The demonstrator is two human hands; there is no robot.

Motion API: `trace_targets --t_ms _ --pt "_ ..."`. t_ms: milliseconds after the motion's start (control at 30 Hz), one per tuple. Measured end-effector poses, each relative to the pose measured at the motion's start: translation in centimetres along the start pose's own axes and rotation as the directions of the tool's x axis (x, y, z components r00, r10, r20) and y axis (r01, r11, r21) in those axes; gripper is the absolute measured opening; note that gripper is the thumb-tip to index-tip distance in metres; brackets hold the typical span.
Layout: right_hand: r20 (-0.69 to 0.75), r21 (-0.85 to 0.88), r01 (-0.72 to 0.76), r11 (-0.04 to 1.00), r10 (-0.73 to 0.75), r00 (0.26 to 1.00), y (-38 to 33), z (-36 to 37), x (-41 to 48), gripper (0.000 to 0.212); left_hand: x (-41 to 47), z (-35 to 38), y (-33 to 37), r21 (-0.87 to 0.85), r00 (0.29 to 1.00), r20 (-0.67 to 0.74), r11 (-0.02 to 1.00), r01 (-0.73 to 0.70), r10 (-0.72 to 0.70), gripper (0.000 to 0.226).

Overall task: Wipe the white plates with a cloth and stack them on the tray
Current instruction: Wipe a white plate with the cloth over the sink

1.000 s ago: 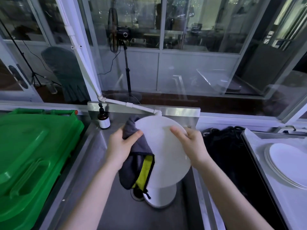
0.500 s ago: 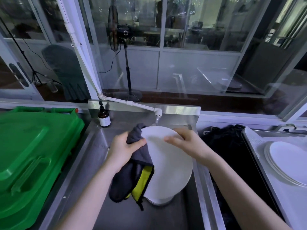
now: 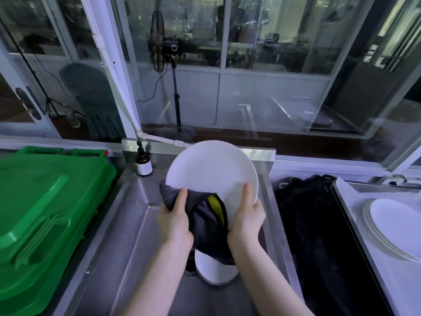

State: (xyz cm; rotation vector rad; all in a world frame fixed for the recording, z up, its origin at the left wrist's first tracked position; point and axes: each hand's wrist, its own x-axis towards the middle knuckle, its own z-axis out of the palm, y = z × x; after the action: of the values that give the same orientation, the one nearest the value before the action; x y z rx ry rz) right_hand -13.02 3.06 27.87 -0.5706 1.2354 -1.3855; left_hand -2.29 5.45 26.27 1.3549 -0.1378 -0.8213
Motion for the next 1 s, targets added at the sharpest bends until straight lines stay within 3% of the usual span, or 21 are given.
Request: trace_targets --t_ms 67,133,200,233,300,367,400,500,567,667,733,800,867,900,933,1000 --pt "0.187 -0.105 0.060 0.993 -0.039 0.982 -0.4 -1.0 0.1 0.019 1.0 -0.7 0.9 0.052 0.999 0.050 0.999 0.010 -0.012 0.028" --pt "0.396 -0.275 0.325 0.905 -0.202 0.896 -1.7 -2.7 0.8 0.023 2.4 -1.5 1.8 0.081 0.995 0.090 0.996 0.023 -0.031 0.025" --pt "0.580 -0.373 0.611 0.698 -0.339 0.741 -3.3 -4.5 1.4 0.059 3.5 -2.1 2.7 0.129 0.991 0.125 0.991 0.020 -0.036 0.023" --pt "0.672 -0.393 0.733 0.555 -0.371 0.641 -4.1 -5.2 1.8 0.079 3.9 -2.3 3.1 0.152 0.989 0.144 0.988 0.014 -0.036 0.024" --pt "0.881 -0.319 0.944 0.085 -0.340 0.329 -5.6 -6.2 2.7 0.092 4.6 -2.4 3.7 0.182 0.984 0.173 0.983 0.016 -0.048 0.027" --pt "0.990 -0.097 0.933 -0.346 -0.132 0.054 -6.7 -6.3 3.1 0.082 5.1 -2.3 4.2 0.205 0.975 0.205 0.978 0.043 -0.086 0.032" --pt "0.999 0.003 0.885 -0.466 -0.044 -0.027 -6.9 -6.2 3.2 0.072 5.1 -2.2 4.4 0.227 0.967 0.226 0.972 0.065 -0.117 0.035" --pt "0.976 0.169 0.815 -0.554 -0.020 -0.216 -7.1 -5.6 3.1 0.033 5.0 -1.7 5.0 0.286 0.931 0.296 0.950 0.125 -0.211 0.035" --pt "0.960 0.184 0.807 -0.562 -0.072 -0.269 -7.0 -5.4 2.9 0.028 4.9 -1.7 5.7 0.295 0.902 0.331 0.938 0.179 -0.276 0.030" --pt "0.966 0.098 0.864 -0.494 -0.160 -0.202 -6.5 -5.3 2.0 0.026 5.1 -2.1 6.8 0.244 0.865 0.347 0.925 0.290 -0.363 0.025" --pt "0.981 -0.036 0.924 -0.380 -0.189 -0.039 -6.1 -5.1 1.2 0.031 5.6 -2.3 7.0 0.135 0.882 0.343 0.946 0.293 -0.322 0.030" --pt "0.948 -0.266 0.953 -0.142 -0.220 0.232 -5.9 -4.7 0.6 0.032 5.7 -2.4 7.3 0.061 0.925 0.301 0.973 0.223 -0.231 0.028" --pt "0.824 -0.460 0.856 0.238 -0.244 0.511 -5.5 -4.5 1.0 0.029 5.4 -2.4 7.3 -0.100 0.965 0.231 0.984 0.146 -0.120 0.023" --pt "0.740 -0.505 0.754 0.420 -0.239 0.628 -5.4 -4.5 1.3 0.041 5.1 -2.4 7.1 -0.162 0.982 0.180 0.983 0.084 -0.054 0.020" --pt "0.667 -0.508 0.644 0.571 -0.212 0.714 -5.2 -4.4 1.4 0.050 4.6 -2.3 6.8 -0.169 0.992 0.127 0.986 0.006 0.015 0.019" --pt "0.594 -0.456 0.500 0.737 -0.166 0.787 -4.6 -4.2 1.3 0.061 2.9 -1.6 5.7 -0.046 0.983 0.083 0.986 -0.157 0.161 0.028"
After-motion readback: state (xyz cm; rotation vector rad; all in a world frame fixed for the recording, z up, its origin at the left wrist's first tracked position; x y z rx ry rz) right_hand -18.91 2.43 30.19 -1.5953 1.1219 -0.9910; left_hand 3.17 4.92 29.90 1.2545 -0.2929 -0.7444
